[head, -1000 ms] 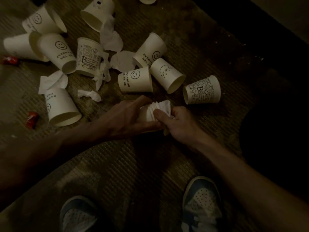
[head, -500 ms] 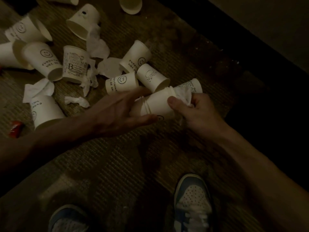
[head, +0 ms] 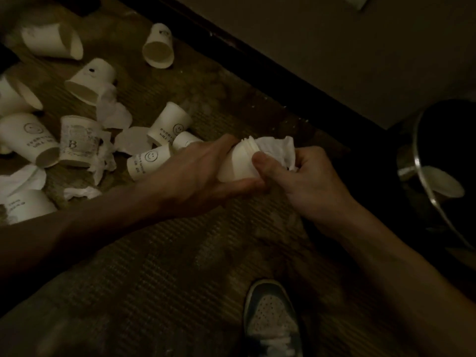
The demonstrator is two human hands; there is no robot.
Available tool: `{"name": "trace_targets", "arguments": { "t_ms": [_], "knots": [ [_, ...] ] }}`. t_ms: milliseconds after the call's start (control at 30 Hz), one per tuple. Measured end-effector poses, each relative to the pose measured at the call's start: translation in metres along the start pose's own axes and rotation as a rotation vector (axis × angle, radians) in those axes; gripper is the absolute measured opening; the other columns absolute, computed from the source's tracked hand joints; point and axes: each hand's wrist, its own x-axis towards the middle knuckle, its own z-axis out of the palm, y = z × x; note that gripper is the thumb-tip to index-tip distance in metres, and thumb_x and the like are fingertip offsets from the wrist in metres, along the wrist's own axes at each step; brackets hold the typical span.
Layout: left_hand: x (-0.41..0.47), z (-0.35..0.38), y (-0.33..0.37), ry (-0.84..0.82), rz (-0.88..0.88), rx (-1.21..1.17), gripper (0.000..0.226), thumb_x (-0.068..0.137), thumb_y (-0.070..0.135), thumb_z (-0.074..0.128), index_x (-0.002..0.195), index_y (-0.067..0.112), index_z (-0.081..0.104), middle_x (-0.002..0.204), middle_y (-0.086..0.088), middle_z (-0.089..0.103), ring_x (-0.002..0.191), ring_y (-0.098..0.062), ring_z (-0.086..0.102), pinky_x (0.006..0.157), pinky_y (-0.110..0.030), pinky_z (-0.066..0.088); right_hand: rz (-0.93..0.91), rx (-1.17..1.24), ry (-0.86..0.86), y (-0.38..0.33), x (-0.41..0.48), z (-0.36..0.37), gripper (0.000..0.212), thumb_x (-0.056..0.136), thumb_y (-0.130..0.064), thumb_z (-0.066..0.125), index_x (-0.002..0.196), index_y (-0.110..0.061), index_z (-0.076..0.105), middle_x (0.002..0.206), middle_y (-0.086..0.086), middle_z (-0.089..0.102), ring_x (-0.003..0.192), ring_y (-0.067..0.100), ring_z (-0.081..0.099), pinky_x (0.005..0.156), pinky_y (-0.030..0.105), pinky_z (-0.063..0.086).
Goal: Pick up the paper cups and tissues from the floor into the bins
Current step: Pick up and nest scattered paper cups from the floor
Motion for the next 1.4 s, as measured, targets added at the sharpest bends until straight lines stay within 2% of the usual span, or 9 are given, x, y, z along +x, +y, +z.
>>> {"name": "trace_targets", "arguments": {
  "t_ms": [133,267,367,467,633,767,1000,1333,1400],
  "knots": [
    [0.018,-0.020,0.035,0.056,0.097,0.126,0.084,0.065,0.093,0.032,0.121,0.033,0.049,0.098,0.021,0.058,0.080,0.005,0.058,0.065,-0.021,0.051,-0.064,0.039,0.069,-0.025,-0.010,-0.024,0.028,0.078,-0.050,0.062,0.074,-0.026,0.076,0.080,-0.006,0.076,0.078,0.008,0.073,0.069,0.024,0.059],
    [0.033,-0.043,0.074,0.007,0.138,0.163,0.080,0.065,0.093,0.035,0.119,0.036,0.050,0.097,0.019,0.059,0.079,0.002,0.058,0.066,-0.023,0.053,-0.136,0.048,0.156,-0.049,-0.024,-0.047,0.042,0.092,-0.035,0.061,0.051,-0.032,0.069,0.057,-0.010,0.067,0.058,-0.001,0.066,0.056,0.012,0.048],
    [0.047,-0.058,0.109,0.005,0.208,0.197,0.081,0.062,0.096,0.033,0.116,0.037,0.050,0.089,0.020,0.058,0.074,0.002,0.059,0.060,-0.019,0.049,-0.173,0.073,0.224,-0.068,-0.036,-0.070,0.041,0.093,-0.036,0.060,0.063,-0.011,0.070,0.060,0.015,0.064,0.057,0.017,0.061,0.057,0.026,0.047],
    [0.065,-0.063,0.146,-0.019,0.266,0.166,0.079,0.063,0.090,0.036,0.122,0.038,0.048,0.093,0.020,0.059,0.077,0.002,0.060,0.063,-0.022,0.052,-0.161,0.139,0.307,-0.084,-0.048,-0.098,0.038,0.087,-0.040,0.062,0.070,-0.008,0.072,0.057,0.011,0.064,0.051,0.014,0.061,0.049,0.022,0.047],
    [0.101,-0.047,0.209,-0.067,0.407,0.132,0.070,0.069,0.087,0.040,0.121,0.041,0.047,0.095,0.016,0.062,0.077,0.001,0.062,0.065,-0.029,0.056,-0.160,0.091,0.507,-0.087,-0.072,-0.163,0.051,0.068,-0.058,0.065,0.089,-0.012,0.073,0.090,0.033,0.066,0.089,0.054,0.061,0.073,0.055,0.055],
    [0.122,-0.022,0.250,-0.152,0.454,0.152,0.070,0.069,0.088,0.039,0.119,0.041,0.052,0.096,0.016,0.063,0.078,-0.002,0.061,0.068,-0.032,0.055,-0.196,0.124,0.567,-0.072,-0.095,-0.203,0.032,0.072,-0.048,0.066,0.089,-0.024,0.079,0.090,0.008,0.077,0.088,0.027,0.074,0.076,0.044,0.061],
    [0.140,0.010,0.271,-0.307,0.530,0.176,0.072,0.069,0.088,0.039,0.124,0.044,0.053,0.112,0.017,0.064,0.093,0.001,0.061,0.081,-0.030,0.054,-0.188,0.246,0.627,-0.037,-0.114,-0.221,0.022,0.070,-0.042,0.066,0.072,-0.024,0.080,0.075,0.003,0.076,0.072,0.014,0.073,0.058,0.020,0.054],
    [0.154,0.023,0.285,-0.443,0.277,0.211,0.091,0.031,0.089,0.034,0.105,0.044,0.061,0.111,0.014,0.064,0.093,-0.004,0.059,0.081,-0.026,0.051,-0.218,0.069,0.799,-0.017,-0.105,-0.225,0.034,0.086,-0.037,0.061,0.078,-0.004,0.067,0.070,0.014,0.070,0.063,0.025,0.070,0.057,0.036,0.056],
    [0.152,0.022,0.283,-0.457,0.315,0.168,0.069,0.037,0.086,0.037,0.100,0.061,0.047,0.106,0.025,0.058,0.088,0.007,0.055,0.075,-0.013,0.047,-0.226,0.064,0.798,-0.016,-0.104,-0.226,0.029,0.086,-0.036,0.059,0.080,-0.010,0.071,0.070,0.010,0.072,0.064,0.022,0.071,0.057,0.033,0.056]
  ]
}}
